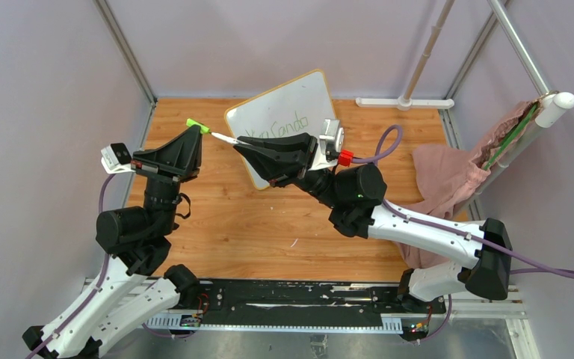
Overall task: Write a sentence on the whiteboard
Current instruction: Close the whiteboard marker at the center of the board.
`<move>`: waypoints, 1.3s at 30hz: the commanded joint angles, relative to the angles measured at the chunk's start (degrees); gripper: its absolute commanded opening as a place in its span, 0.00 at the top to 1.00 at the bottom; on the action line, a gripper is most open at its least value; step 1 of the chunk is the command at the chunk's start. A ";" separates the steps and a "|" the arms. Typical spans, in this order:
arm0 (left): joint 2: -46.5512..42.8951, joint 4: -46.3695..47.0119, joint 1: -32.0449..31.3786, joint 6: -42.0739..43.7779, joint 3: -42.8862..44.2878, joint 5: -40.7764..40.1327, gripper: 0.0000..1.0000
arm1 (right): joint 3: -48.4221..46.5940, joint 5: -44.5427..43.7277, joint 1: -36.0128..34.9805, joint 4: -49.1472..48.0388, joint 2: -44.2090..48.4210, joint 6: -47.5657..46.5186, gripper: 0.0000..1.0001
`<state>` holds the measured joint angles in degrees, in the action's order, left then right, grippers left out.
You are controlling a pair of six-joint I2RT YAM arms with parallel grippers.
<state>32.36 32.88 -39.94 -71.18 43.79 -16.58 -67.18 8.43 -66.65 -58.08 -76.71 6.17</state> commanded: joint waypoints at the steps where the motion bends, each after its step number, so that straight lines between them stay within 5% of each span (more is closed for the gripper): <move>1: -0.63 1.12 0.22 0.12 -0.28 0.13 1.00 | -0.80 -1.19 -0.86 -3.04 1.31 -1.27 1.00; 25: 1.58 1.42 0.22 -1.75 0.76 5.49 1.00 | -3.07 -1.01 -0.85 -0.47 -0.70 -1.75 1.00; 39: 3.21 1.76 0.22 -2.87 1.21 7.71 1.00 | -5.02 0.94 -1.67 5.09 -3.21 -11.69 1.00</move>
<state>34.54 34.30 -39.81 -73.56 43.81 -12.14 -70.50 8.60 -66.92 -55.09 -78.28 -0.54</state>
